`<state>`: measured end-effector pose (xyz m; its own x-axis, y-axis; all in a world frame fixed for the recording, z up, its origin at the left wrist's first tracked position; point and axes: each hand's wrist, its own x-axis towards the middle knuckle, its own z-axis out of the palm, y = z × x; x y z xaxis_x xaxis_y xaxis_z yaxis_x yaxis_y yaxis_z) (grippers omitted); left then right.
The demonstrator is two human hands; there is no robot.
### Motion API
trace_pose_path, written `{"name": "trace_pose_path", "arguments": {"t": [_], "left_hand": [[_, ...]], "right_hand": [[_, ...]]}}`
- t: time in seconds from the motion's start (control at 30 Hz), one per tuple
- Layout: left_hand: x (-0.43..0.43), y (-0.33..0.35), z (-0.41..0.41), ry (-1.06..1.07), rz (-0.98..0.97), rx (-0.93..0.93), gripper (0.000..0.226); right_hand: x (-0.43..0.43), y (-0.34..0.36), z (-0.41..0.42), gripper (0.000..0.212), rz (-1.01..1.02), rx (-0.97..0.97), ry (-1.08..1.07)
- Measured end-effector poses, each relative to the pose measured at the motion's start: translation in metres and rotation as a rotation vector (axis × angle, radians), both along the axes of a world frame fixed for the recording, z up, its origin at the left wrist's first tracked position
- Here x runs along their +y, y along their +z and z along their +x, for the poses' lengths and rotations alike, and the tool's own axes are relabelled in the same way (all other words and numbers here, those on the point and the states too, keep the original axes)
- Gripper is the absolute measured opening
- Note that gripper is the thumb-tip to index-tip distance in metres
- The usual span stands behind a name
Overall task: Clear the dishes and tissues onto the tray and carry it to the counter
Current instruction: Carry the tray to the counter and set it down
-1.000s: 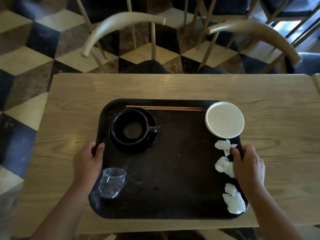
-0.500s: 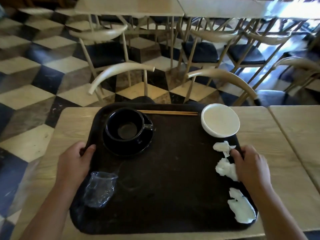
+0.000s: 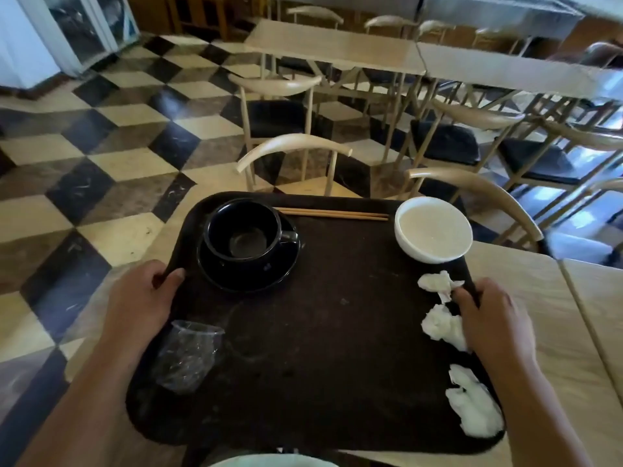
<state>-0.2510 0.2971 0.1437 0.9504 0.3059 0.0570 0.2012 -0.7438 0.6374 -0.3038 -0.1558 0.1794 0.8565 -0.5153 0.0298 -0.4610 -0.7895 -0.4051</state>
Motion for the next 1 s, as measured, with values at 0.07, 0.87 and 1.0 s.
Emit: {"name": "trace_pose_path", "arguments": {"t": [0.07,0.87,1.0], "left_hand": [[0.01,0.0,-0.029,0.042,0.01,0.015,0.033],[0.186,0.024,-0.338,0.988,0.038,0.051,0.027],[0.233,0.025,-0.37,1.075,0.015,0.086,0.026]], "right_hand": [[0.007,0.003,-0.001,0.023,-0.001,0.015,0.064],[0.335,-0.006,0.048,0.016,0.094,0.076,0.937],[0.427,-0.013,0.052,0.016,0.082,0.095,1.051]]}}
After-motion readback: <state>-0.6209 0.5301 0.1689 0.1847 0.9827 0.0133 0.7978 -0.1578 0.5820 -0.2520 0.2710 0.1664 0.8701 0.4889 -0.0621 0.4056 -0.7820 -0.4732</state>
